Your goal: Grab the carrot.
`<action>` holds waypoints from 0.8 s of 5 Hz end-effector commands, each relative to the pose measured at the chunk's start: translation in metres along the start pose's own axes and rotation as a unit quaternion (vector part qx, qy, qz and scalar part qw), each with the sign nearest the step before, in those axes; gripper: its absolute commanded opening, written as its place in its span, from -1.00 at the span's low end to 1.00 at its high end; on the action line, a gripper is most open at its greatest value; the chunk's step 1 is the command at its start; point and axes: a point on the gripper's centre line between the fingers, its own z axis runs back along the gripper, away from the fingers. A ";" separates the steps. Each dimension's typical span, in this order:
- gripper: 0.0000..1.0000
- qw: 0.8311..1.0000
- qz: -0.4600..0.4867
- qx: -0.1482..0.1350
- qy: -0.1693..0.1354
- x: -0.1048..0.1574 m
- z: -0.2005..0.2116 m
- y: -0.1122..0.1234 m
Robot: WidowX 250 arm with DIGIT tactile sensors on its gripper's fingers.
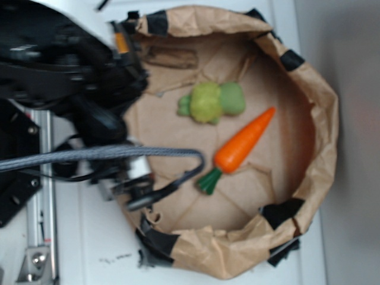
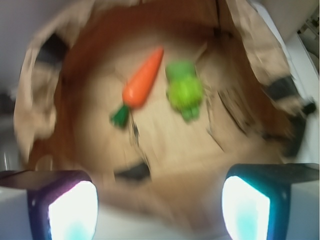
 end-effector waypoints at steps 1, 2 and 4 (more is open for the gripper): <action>1.00 0.997 0.066 0.021 -0.016 0.061 -0.073 -0.018; 1.00 0.997 0.079 0.016 -0.008 0.061 -0.101 -0.026; 0.81 0.998 0.047 0.033 0.029 0.050 -0.161 -0.026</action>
